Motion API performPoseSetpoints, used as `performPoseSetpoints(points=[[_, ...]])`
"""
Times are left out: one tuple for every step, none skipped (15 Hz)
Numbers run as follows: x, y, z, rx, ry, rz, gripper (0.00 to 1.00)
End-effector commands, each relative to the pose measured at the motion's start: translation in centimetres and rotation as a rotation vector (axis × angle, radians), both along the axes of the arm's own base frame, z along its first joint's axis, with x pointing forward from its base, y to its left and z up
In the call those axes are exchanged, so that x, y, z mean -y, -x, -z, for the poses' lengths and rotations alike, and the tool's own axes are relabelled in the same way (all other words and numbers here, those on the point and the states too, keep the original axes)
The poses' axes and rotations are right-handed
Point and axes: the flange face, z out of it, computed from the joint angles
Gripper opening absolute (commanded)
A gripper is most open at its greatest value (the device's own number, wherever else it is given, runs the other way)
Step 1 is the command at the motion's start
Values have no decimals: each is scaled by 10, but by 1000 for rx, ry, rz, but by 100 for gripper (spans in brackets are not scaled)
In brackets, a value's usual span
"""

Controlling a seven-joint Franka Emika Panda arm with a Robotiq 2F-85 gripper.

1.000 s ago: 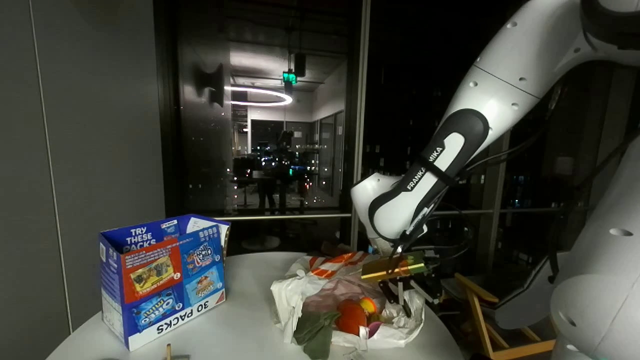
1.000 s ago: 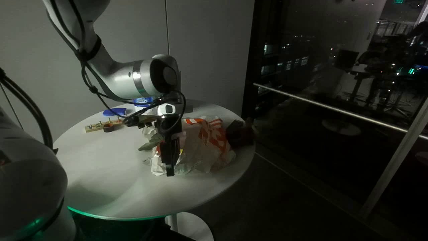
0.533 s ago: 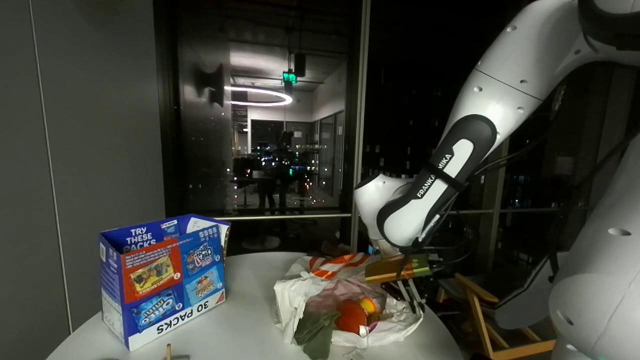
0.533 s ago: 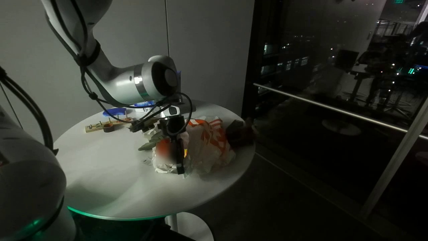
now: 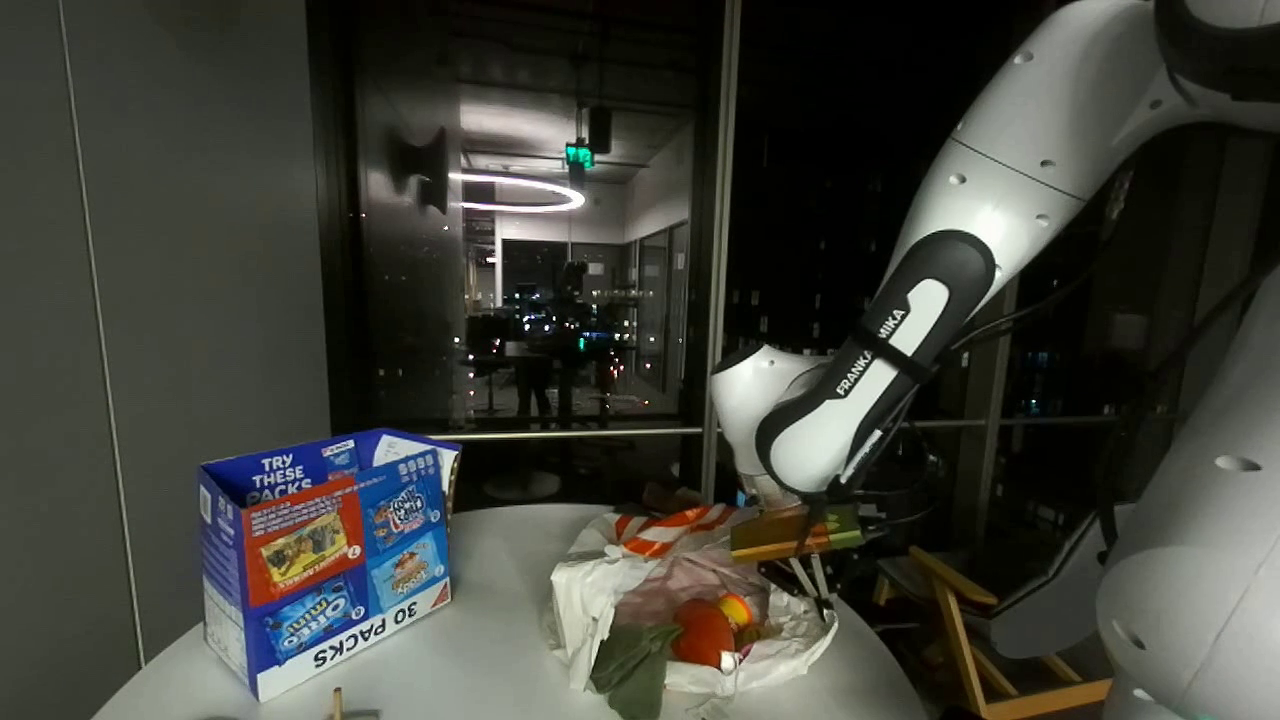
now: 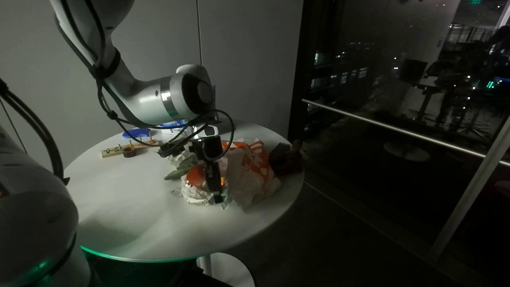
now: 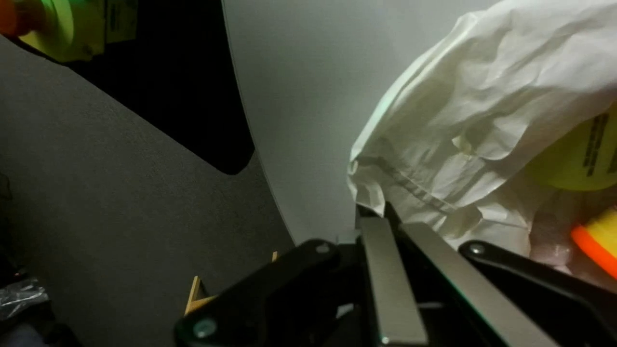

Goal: Put the yellow containers and radish in the plastic bag.

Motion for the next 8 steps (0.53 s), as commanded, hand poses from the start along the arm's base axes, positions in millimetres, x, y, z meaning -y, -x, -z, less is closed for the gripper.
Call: performPoseSetpoints(points=[[-2, -1, -12, -36, -142, -117, 5], [-3, 0, -16, -47, -187, -148, 6], [-3, 1, -21, -54, -235, -179, 4], [-2, 2, -28, -50, -283, -212, 5], [0, 2, -33, -46, -328, -245, 3], [4, 6, -39, -31, -374, -275, 3], [8, 9, -43, -21, -421, -303, 4], [13, 9, -48, -11, -470, -325, 5]])
